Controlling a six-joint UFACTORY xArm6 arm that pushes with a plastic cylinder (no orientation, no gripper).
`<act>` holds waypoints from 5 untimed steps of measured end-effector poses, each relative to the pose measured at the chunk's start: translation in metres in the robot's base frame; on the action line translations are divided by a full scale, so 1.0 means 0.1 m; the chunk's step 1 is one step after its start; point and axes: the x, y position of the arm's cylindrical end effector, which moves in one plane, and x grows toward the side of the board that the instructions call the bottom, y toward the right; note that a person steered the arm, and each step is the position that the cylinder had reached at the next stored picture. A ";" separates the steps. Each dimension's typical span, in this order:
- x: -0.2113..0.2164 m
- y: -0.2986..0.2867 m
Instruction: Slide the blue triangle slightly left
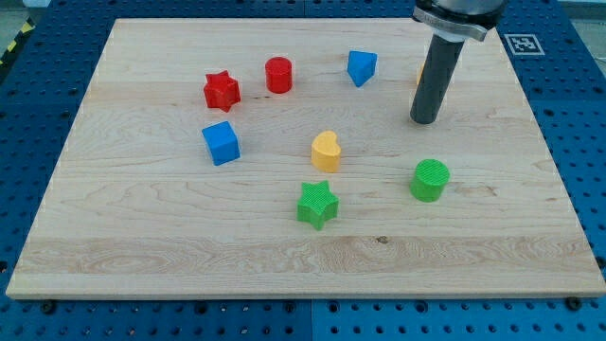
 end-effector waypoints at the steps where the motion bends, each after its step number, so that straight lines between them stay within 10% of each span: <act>1: -0.16 0.01; 2: -0.86 0.16; 5: -1.01 0.21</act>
